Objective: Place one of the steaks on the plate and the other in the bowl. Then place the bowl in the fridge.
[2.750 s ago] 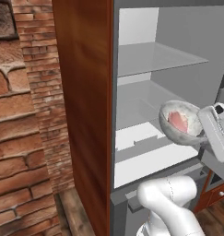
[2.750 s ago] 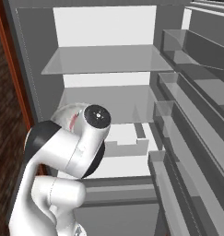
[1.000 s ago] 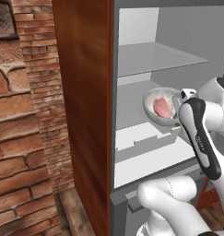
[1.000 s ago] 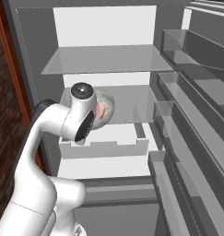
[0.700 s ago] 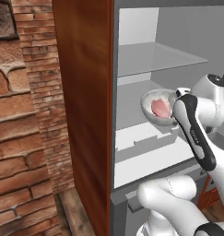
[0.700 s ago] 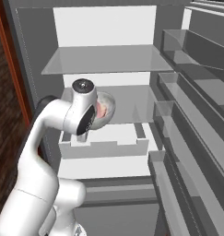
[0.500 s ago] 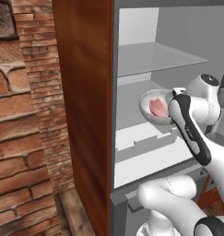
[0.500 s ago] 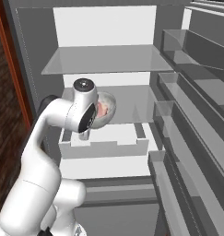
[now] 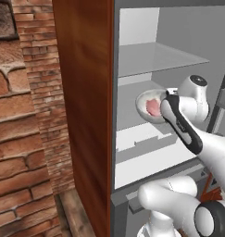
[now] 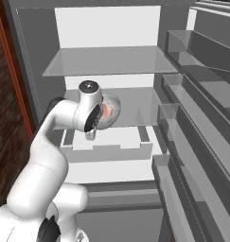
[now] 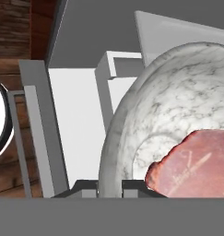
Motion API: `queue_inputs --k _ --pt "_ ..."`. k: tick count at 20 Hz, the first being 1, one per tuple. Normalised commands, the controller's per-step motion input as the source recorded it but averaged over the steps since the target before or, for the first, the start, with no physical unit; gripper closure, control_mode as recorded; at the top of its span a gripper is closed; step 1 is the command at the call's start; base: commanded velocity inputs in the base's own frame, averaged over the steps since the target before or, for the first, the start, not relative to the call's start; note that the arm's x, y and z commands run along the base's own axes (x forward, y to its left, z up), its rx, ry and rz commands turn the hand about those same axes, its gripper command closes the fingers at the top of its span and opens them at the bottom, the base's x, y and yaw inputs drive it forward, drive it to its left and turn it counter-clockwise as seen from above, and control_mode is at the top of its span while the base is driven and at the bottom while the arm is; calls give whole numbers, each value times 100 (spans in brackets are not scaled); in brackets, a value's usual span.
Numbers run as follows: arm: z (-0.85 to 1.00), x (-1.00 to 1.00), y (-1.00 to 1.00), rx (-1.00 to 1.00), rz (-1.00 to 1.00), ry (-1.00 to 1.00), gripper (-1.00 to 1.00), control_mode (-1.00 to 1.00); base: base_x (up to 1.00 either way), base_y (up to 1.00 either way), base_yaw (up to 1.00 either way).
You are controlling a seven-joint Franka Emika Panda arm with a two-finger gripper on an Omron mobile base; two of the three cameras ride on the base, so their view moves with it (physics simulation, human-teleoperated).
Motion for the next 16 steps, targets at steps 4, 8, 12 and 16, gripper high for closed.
queue_inputs --k 4,8,12,16 --pt "-11 34 0 -1 0 0 100 -100 0 0 0" --pt "-6 33 0 0 0 0 100 -100 0 0 0" --pt "-10 36 0 0 0 0 100 -100 0 0 0" --pt "-16 26 0 0 0 0 100 -100 0 0 0"
